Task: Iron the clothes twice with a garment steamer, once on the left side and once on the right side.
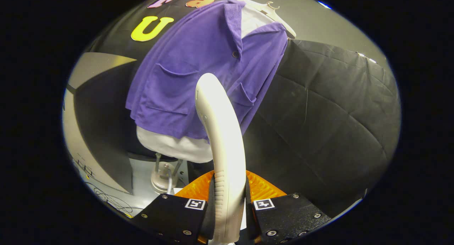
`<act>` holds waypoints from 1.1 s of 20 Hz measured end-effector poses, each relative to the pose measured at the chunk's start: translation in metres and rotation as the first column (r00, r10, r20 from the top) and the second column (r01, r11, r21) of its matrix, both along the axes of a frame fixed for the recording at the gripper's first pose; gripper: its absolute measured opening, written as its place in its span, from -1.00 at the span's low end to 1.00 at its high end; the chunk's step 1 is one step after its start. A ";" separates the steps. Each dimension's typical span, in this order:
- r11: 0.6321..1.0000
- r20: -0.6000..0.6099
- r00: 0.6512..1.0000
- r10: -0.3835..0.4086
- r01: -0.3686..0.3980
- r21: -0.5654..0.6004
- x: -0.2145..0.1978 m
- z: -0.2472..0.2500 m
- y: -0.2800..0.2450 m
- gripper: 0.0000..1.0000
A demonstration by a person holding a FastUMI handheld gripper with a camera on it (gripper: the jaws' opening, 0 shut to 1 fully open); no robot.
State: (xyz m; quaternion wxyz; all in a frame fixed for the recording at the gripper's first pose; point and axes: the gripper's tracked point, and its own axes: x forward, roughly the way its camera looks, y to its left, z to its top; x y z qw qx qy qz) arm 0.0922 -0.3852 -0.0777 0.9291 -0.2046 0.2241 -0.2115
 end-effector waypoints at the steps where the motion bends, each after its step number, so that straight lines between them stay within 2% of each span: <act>1: 1.000 0.014 0.999 0.031 -0.031 -0.001 -0.006 0.009 0.006 -0.30; 4: 0.993 0.047 0.993 0.111 -0.109 -0.037 -0.027 0.031 0.031 -0.30; 8: 0.983 0.111 0.979 0.170 -0.161 -0.086 -0.054 0.066 0.076 -0.30; 12: 0.979 0.168 0.966 0.197 -0.187 -0.076 -0.061 0.088 0.110 -0.30; 22: 0.972 0.250 0.940 0.234 -0.223 -0.071 -0.078 0.142 0.243 -0.31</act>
